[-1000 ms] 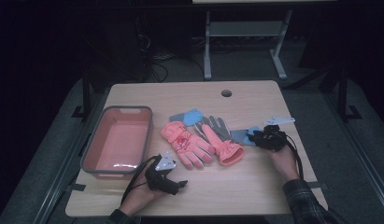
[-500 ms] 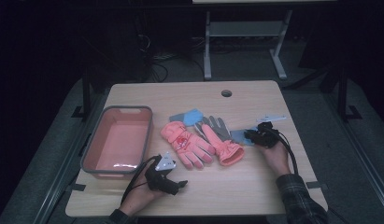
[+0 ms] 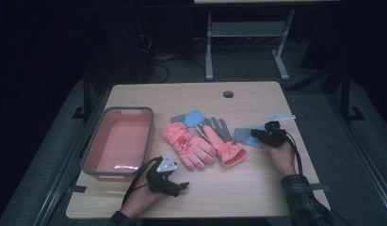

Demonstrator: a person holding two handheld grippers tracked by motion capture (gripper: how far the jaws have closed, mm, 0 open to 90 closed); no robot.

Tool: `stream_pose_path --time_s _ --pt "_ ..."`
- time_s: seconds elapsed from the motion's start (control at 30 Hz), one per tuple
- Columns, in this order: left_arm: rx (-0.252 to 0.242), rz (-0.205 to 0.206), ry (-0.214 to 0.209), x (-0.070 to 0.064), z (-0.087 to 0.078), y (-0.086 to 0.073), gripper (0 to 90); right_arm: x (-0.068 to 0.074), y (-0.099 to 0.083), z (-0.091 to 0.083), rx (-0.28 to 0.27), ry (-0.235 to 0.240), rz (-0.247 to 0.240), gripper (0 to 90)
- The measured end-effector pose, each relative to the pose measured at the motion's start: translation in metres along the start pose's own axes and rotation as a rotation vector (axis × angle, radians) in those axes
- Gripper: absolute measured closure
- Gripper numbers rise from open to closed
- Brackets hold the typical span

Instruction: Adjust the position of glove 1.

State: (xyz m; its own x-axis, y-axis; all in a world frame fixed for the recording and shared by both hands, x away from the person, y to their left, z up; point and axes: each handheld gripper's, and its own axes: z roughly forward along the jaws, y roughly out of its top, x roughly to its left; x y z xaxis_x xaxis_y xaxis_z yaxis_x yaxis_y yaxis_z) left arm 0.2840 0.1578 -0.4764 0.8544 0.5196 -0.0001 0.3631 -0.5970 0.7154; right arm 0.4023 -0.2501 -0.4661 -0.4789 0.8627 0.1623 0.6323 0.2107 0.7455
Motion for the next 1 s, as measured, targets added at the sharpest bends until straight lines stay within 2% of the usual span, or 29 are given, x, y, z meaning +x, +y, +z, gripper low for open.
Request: stream_pose_path --time_s 0.1,0.13,0.27,0.5,0.7,0.77,0.93,1.0 --pt "-0.001 0.000 0.000 0.000 0.000 0.000 12.4 -0.003 0.003 -0.009 -0.016 0.006 0.012 86.9" --pt "0.000 -0.001 0.000 0.000 0.000 0.000 12.4 -0.004 0.006 -0.018 -0.036 0.006 0.011 86.9" --pt "0.000 -0.001 0.000 0.000 0.000 0.000 12.4 -0.004 0.010 -0.034 -0.063 0.016 -0.002 86.9" --pt "-0.001 0.000 0.000 0.000 0.000 0.000 12.4 -0.002 0.012 -0.053 -0.071 0.038 -0.017 86.9" --pt "0.000 -0.004 0.000 0.000 0.000 0.000 12.4 0.008 0.014 -0.068 -0.081 0.080 -0.043 86.8" --pt "-0.001 -0.005 0.000 0.000 0.000 0.000 12.4 0.016 0.012 -0.075 -0.069 0.101 -0.057 86.8" --pt "-0.001 -0.001 0.000 0.000 0.000 0.000 12.4 0.026 0.011 -0.082 -0.070 0.138 -0.070 86.8" --pt "-0.001 0.000 0.000 0.000 0.000 0.000 12.4 0.032 0.012 -0.086 -0.075 0.160 -0.092 86.8"
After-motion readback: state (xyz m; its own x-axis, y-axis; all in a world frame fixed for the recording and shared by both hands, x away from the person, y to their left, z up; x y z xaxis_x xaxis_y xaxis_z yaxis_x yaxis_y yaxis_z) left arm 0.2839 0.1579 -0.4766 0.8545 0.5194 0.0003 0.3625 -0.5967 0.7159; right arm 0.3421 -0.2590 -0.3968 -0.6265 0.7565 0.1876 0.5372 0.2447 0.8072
